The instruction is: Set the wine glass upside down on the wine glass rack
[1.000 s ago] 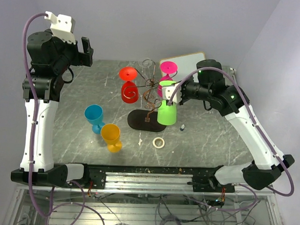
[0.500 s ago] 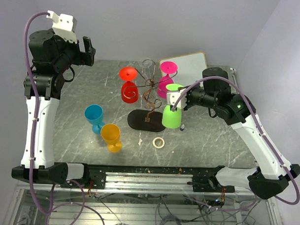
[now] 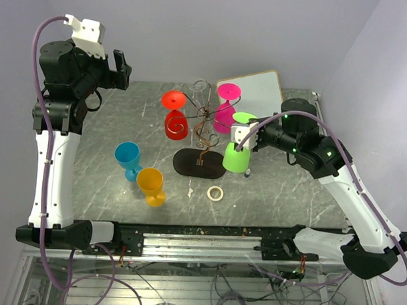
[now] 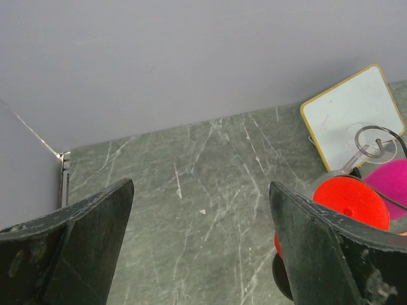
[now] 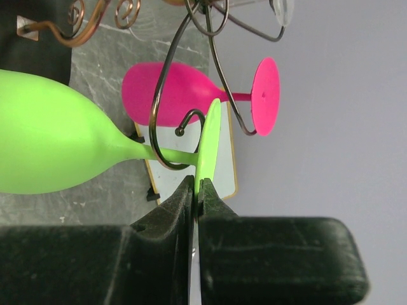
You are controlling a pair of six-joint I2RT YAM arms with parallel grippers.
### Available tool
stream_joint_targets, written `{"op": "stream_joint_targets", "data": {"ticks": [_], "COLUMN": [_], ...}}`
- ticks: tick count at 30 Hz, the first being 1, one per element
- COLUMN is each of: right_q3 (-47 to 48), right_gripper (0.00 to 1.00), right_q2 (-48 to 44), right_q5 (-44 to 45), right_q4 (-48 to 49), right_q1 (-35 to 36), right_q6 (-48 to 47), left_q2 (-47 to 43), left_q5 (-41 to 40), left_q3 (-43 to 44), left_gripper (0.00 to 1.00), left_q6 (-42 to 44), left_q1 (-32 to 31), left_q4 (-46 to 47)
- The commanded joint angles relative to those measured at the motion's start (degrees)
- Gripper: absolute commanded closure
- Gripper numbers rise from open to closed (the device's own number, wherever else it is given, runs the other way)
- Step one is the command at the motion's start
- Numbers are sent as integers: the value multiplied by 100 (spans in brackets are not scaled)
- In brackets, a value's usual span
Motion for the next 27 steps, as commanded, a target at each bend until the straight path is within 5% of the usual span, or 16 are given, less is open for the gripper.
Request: {"op": "stream_joint_targets", "data": {"ticks": [1, 16, 27], "right_q3": [-162, -144, -126], "right_gripper": [100, 90, 73], "right_q2": [-34, 213, 178], "right_q5": [417, 317, 550], "right_q4": [337, 545, 499], "right_q1": [-1, -1, 2], "right_q6": [132, 195, 176], "left_q2": [-170, -438, -754], "left_q5": [240, 376, 494], "left_q3": [-64, -280, -566], "left_gripper": [2, 2, 2], "left_q6": [-29, -42, 163], "left_q1": [49, 49, 53], "left_q4": [271, 326, 328]}}
